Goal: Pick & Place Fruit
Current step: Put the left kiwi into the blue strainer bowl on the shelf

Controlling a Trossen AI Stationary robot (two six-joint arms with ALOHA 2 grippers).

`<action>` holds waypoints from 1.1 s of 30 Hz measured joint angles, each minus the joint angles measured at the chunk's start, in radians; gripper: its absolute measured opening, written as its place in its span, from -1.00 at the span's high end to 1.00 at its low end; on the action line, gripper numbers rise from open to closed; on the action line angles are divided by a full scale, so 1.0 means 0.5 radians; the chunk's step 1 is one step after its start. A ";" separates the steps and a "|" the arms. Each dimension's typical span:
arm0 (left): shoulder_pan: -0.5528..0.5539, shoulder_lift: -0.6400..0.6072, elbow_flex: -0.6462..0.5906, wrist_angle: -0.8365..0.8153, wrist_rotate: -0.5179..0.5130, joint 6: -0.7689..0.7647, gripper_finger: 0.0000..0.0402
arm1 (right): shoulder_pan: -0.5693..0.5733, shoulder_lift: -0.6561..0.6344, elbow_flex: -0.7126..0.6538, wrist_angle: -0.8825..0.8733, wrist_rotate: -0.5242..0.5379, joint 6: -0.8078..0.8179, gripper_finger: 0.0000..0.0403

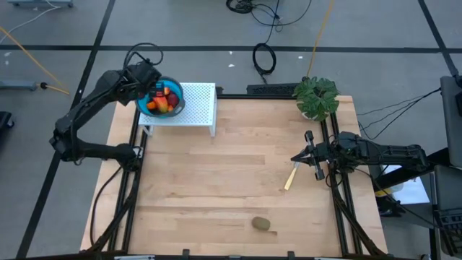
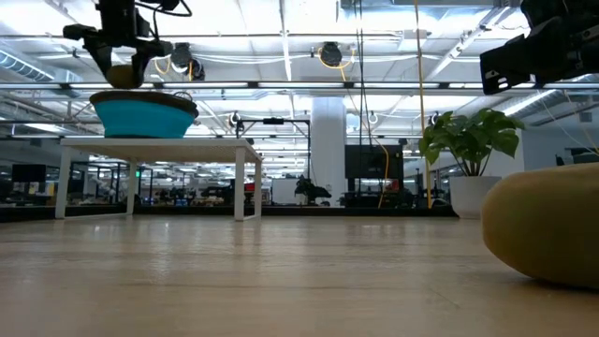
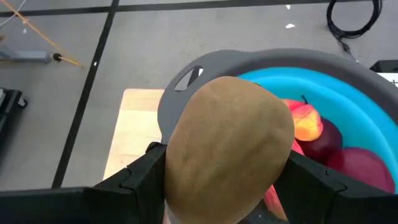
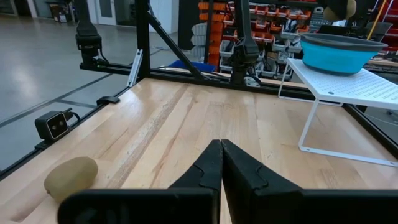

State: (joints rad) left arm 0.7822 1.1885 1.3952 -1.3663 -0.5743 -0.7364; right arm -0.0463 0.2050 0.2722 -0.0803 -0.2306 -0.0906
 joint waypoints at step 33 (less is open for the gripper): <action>-0.130 0.031 -0.415 0.177 0.011 0.002 -0.22 | 0.000 0.000 0.000 0.000 0.163 0.001 1.00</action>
State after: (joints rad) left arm 0.7174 1.2041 1.1877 -1.2778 -0.5687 -0.7356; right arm -0.0463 0.2050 0.2722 -0.0803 -0.1490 -0.0902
